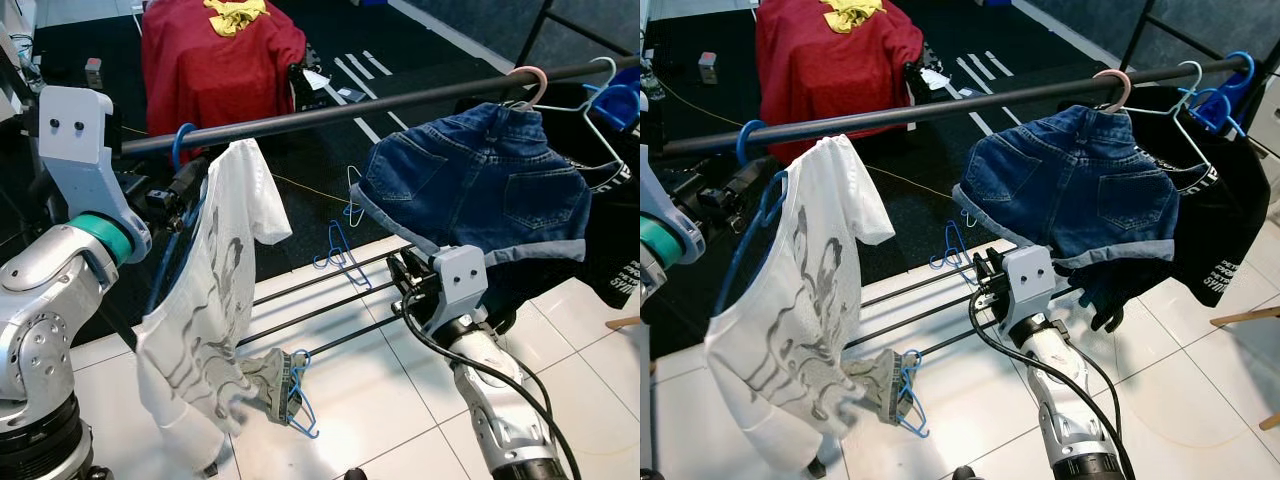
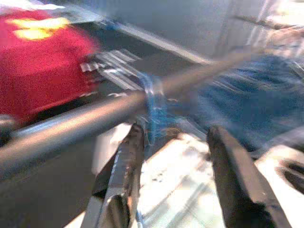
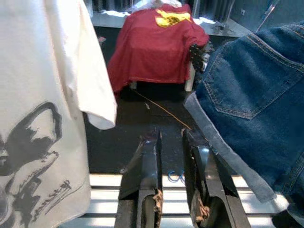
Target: Hang hanger
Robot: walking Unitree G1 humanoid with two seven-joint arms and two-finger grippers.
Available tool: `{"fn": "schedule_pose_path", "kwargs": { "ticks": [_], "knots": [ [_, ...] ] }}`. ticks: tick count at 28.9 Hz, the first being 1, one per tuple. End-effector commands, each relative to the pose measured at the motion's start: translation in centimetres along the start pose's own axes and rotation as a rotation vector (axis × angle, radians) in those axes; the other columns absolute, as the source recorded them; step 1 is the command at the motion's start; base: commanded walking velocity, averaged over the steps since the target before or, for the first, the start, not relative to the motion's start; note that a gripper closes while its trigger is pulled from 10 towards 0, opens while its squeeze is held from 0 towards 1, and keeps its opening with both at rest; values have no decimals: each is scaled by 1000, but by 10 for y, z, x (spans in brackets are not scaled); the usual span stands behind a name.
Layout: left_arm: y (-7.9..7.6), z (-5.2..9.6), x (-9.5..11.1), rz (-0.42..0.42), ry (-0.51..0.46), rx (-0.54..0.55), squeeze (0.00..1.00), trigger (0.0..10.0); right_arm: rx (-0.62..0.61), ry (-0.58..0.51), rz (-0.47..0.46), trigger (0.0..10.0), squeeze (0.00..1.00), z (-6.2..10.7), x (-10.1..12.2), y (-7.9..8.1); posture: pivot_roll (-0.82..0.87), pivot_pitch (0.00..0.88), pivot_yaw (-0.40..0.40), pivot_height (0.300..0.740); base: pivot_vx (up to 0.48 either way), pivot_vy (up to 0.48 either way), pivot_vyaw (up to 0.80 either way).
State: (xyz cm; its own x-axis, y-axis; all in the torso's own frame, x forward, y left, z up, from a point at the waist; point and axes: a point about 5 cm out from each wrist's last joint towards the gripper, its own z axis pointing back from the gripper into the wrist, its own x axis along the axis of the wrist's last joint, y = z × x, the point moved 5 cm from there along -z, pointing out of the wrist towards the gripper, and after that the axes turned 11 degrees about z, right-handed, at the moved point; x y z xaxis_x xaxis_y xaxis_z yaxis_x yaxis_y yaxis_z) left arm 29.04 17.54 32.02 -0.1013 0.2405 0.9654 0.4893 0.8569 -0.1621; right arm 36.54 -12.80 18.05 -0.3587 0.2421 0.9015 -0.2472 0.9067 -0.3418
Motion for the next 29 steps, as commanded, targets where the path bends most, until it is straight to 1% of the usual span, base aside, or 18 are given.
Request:
{"fn": "schedule_pose_path", "kwargs": {
  "ticks": [1, 2, 3, 5, 8, 10, 13, 16, 17, 19, 20, 21, 22, 23, 24, 25, 27, 29],
  "knots": [
    [-21, 13, -6, 22, 44, -162, 0, 10000, 7, 17, 1, 10000, 0, 3, -6, 3, -3, 173, 45, 740, 0, 0, 0],
    [-28, 24, -18, 21, 112, -226, 0, 10000, 12, 13, 2, 10000, 0, 3, -5, 5, -3, 176, 44, 740, 0, 0, 0],
    [-28, 24, -18, 21, 112, -226, 0, 10000, 12, 13, 2, 10000, 0, 3, -5, 5, -3, 176, 44, 740, 0, 0, 0],
    [-30, 37, -39, 25, 206, -251, 0, 10000, 20, 11, 6, 10000, 0, 2, -4, 9, 2, 182, 41, 740, 0, 0, 0],
    [-29, 42, -55, 18, 265, -251, 0, 10000, 18, 5, 19, 10000, 0, -1, -3, 10, 4, 185, 36, 740, 0, 0, 0],
    [-29, 42, -55, 18, 265, -251, 0, 10000, 18, 5, 19, 10000, 0, -1, -3, 10, 4, 185, 36, 740, 0, 0, 0],
    [-24, 41, -64, -42, 301, -200, 0, 10000, 27, -8, 28, 10000, 0, -6, 1, 11, 4, 187, 32, 740, 0, 0, 0],
    [-24, 41, -64, -42, 301, -200, 0, 10000, 27, -8, 28, 10000, 0, -6, 1, 11, 4, 187, 32, 740, 0, 0, 0],
    [-19, 39, -68, -76, 314, -152, 0, 10000, 35, -15, 33, 10000, 0, -8, 2, 13, 6, 188, 32, 740, 0, 0, 0],
    [-19, 39, -68, -76, 314, -152, 0, 10000, 35, -15, 33, 10000, 0, -8, 2, 13, 6, 188, 32, 740, 0, 0, 0],
    [-22, 43, -73, -108, 350, -158, 0, 10000, 43, -20, 33, 10000, 0, -10, 4, 15, 13, 190, 29, 740, 0, 0, 0],
    [-25, 52, -78, -136, 400, -178, 0, 10000, 51, -22, 31, 10000, 0, -11, 4, 18, 17, 193, 29, 740, 0, 0, 0],
    [-25, 52, -78, -136, 400, -178, 0, 10000, 51, -22, 31, 10000, 0, -11, 4, 18, 17, 193, 29, 740, 0, 0, 0],
    [-25, 58, -82, -148, 444, -184, 0, 10000, 58, -22, 30, 10000, 0, -11, 3, 21, 17, 193, 29, 740, 0, 0, 0],
    [-25, 58, -82, -148, 444, -184, 0, 10000, 58, -22, 30, 10000, 0, -11, 3, 21, 17, 193, 29, 740, 0, 0, 0],
    [-18, 65, -88, -192, 504, -163, 0, 10000, 64, -20, 27, 10000, 0, -10, 2, 24, 23, 196, 30, 740, 0, 0, 0],
    [-18, 65, -88, -192, 504, -163, 0, 10000, 64, -20, 27, 10000, 0, -10, 2, 24, 23, 196, 30, 740, 0, 0, 0],
    [-6, 61, -94, -239, 514, -98, 0, 10000, 66, -21, 28, 10000, 0, -11, 3, 24, 16, 197, 32, 740, 0, 0, 0]
  ]
}}
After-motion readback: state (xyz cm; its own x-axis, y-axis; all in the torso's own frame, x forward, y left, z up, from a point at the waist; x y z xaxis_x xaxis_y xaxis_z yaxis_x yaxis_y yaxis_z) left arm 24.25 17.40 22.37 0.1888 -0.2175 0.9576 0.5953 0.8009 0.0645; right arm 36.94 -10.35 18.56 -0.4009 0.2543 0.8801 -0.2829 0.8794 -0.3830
